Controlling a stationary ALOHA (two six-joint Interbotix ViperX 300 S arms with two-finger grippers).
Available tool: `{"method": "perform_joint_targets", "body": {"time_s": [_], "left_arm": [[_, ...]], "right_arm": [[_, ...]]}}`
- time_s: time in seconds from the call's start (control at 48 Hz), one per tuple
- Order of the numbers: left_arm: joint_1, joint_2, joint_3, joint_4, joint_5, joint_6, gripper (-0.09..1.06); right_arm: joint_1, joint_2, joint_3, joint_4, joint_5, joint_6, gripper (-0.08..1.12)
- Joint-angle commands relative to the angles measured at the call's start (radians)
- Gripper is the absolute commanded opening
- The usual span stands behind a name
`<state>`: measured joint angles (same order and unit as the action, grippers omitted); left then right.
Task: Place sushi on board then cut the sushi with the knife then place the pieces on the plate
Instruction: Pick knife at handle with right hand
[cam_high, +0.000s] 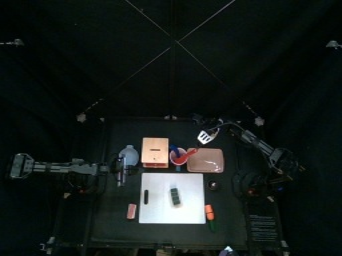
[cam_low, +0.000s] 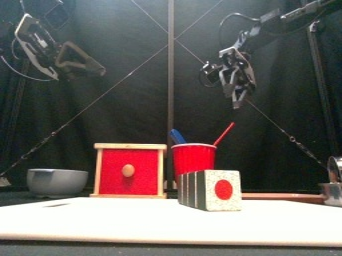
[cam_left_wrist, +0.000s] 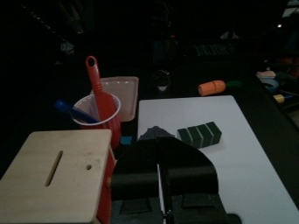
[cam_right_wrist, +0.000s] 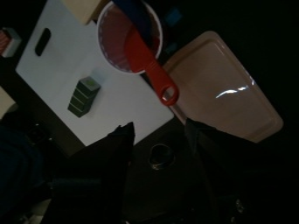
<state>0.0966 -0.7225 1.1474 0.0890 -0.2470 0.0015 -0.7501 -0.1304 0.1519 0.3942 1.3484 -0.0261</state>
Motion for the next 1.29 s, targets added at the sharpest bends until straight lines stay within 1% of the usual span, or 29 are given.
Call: {"method": "perform_joint_targets", "body": {"time_s": [0.021,0.188,0.375,0.542,0.583,0.688,1.0,1.292], "left_arm": [[0.028,0.002,-0.029,-0.002,-0.009,0.002,-0.02],[0.057,0.002,-0.034,-0.002,-0.009,0.002,-0.02],[0.078,-0.005,-0.032,0.000,-0.011,0.002,-0.02],[0.095,-0.012,-0.026,0.000,-0.008,0.003,-0.02],[0.103,-0.014,-0.025,0.000,-0.006,0.002,-0.02],[0.110,-0.018,-0.020,0.000,-0.006,0.002,-0.02],[0.110,-0.020,-0.003,-0.002,-0.003,0.002,-0.02],[0.110,-0.020,-0.003,-0.002,-0.002,0.000,-0.02]], "right_arm": [[-0.074,0.034,-0.012,0.107,0.029,-0.126,0.85],[-0.124,0.144,-0.043,0.176,0.094,-0.272,0.85],[-0.129,0.241,-0.121,0.209,0.120,-0.310,0.85],[-0.115,0.275,-0.143,0.215,0.124,-0.311,0.85],[-0.106,0.276,-0.138,0.215,0.126,-0.311,0.85],[-0.081,0.278,-0.118,0.218,0.127,-0.307,0.85],[-0.028,0.282,-0.060,0.232,0.124,-0.295,0.85],[-0.023,0.305,-0.052,0.218,0.121,-0.290,0.85]]}}
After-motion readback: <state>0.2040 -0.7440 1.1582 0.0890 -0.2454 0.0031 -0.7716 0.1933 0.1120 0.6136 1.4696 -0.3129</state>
